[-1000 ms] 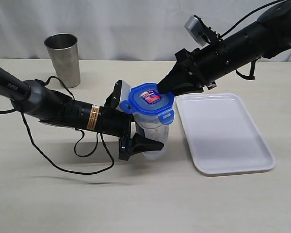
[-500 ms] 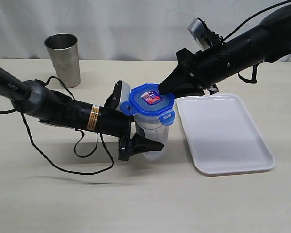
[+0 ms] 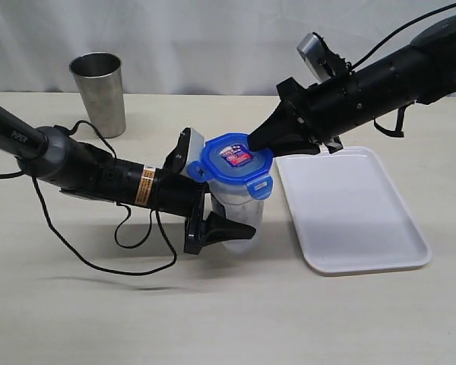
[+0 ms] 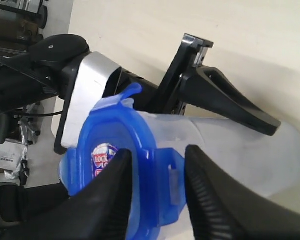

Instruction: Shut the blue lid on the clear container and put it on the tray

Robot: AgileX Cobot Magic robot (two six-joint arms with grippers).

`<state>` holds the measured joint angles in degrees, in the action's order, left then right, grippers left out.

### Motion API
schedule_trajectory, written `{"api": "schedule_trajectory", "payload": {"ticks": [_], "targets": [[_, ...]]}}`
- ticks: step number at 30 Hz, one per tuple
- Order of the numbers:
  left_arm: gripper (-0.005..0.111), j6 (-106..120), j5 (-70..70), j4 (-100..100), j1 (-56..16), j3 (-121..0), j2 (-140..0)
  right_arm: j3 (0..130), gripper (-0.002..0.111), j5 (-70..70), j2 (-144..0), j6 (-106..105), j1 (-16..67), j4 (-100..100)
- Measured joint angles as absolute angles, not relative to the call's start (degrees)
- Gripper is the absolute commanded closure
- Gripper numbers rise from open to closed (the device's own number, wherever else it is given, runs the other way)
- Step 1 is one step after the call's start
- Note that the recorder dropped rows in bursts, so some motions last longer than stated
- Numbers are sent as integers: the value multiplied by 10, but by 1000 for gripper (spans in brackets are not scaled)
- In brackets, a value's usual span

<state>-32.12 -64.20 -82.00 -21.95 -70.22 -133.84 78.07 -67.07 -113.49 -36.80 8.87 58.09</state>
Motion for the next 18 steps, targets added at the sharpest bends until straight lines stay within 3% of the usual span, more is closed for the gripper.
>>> {"api": "schedule_trajectory", "payload": {"ticks": [10, 18], "targets": [[107, -301, -651, -820, -215, -698, -1338, 786, 78, -662, -1122, -364, 107, 551], [107, -295, -636, -820, -221, -698, -1338, 786, 65, -670, -1114, -336, 98, 521]]}}
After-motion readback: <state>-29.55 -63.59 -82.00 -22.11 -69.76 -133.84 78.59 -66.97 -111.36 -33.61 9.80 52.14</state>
